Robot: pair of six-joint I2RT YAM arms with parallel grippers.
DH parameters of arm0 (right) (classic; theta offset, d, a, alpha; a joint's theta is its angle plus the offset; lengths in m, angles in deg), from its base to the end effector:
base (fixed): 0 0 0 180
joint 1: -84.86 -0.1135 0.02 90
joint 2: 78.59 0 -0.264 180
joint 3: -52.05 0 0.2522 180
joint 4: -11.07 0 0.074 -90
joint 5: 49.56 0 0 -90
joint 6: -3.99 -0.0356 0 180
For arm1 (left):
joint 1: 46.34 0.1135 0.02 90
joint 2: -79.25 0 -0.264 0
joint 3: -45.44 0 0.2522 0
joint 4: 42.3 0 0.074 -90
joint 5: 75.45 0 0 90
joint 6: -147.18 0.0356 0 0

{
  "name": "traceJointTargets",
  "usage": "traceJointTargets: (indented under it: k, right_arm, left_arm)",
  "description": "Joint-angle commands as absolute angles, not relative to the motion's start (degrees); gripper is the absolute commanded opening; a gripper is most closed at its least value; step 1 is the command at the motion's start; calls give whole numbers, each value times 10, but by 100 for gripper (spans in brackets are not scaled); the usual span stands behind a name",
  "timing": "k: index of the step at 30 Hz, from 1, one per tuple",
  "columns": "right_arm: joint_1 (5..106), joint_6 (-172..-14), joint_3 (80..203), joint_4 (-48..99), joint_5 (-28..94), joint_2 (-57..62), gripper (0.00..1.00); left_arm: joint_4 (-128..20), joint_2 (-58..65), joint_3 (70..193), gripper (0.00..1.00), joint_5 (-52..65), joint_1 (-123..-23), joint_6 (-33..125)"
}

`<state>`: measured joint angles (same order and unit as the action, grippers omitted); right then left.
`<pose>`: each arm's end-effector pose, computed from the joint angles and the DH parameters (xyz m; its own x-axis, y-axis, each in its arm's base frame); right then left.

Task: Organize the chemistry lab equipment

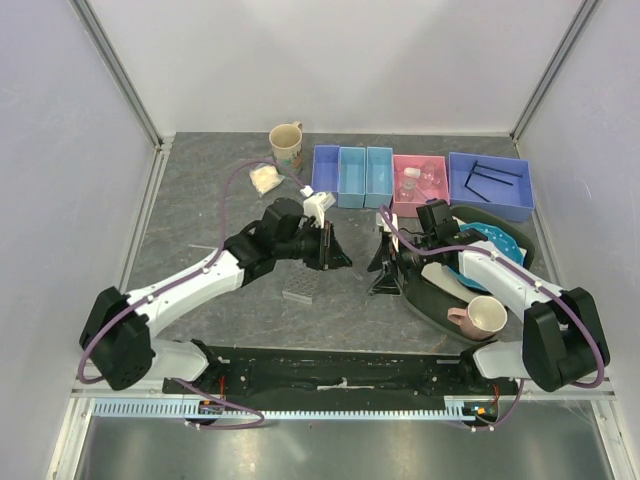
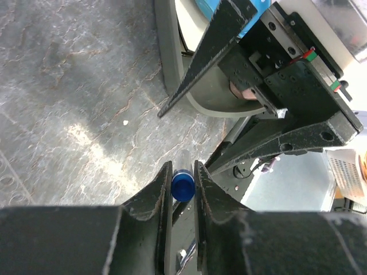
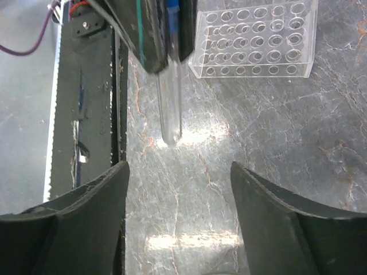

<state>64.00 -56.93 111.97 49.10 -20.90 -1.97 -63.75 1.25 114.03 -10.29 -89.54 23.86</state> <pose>0.2253 0.1193 0.2235 -0.3536 -0.3842 -0.8528 -0.9338 0.0927 0.3455 0.2122 -0.2198 0.2760 -0.7981 0.0656 -0.5989 0.5334 0.5394 -0.6516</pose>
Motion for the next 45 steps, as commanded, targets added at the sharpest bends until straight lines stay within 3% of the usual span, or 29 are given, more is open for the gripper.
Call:
traceJointTargets:
  k: [1,8,10,22,45]
  right_arm:
    - [639,-500,1149,527,-204,-19,83]
    - [639,-451,1153,555,-157,-37,96]
    - [639,-444,1150,556,-152,-38,98]
    - [639,-428,1152,566,-137,-27,98]
    - [639,-421,1153,570,-128,-34,98]
  left_arm:
    - [-632,90,1097,2,-39,-889,278]
    - [-705,184,1032,2,135,-881,292]
    - [-720,193,1011,2,196,-880,305]
    - [-756,217,1008,2,314,-880,335]
    - [-694,123,1037,2,323,-880,384]
